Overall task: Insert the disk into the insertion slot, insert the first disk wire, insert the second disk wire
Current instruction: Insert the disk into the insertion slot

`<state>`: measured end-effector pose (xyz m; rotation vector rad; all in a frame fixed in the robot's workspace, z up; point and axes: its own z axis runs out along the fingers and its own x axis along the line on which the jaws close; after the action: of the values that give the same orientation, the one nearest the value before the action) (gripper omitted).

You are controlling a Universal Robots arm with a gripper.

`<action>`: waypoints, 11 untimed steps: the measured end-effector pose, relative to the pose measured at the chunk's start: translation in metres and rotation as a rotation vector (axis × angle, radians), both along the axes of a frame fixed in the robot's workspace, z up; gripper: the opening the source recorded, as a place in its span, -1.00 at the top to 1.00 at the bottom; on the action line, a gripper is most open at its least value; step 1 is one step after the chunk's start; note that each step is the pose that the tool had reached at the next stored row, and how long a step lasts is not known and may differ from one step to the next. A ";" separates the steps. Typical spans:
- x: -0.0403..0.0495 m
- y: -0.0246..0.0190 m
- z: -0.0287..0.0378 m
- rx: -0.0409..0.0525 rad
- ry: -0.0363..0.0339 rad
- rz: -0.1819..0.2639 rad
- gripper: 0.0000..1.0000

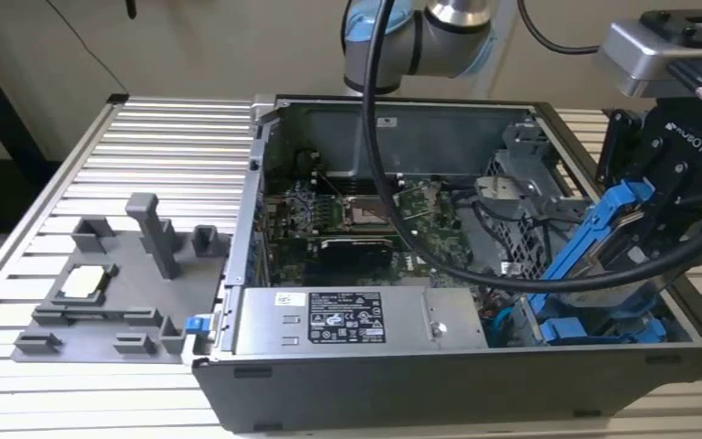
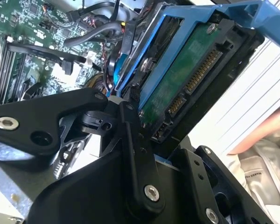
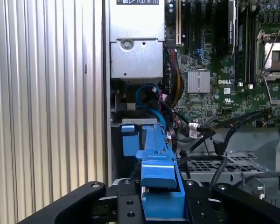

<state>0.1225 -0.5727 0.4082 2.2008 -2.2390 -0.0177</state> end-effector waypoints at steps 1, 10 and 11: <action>0.0001 0.0000 -0.0011 -0.0001 0.0000 0.000 0.34; 0.0003 0.0000 -0.0171 0.0025 0.0000 0.000 0.34; 0.0003 0.0000 -0.0189 0.0040 0.0000 0.000 0.34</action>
<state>0.1228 -0.5727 0.3893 2.2028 -2.2410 -0.0222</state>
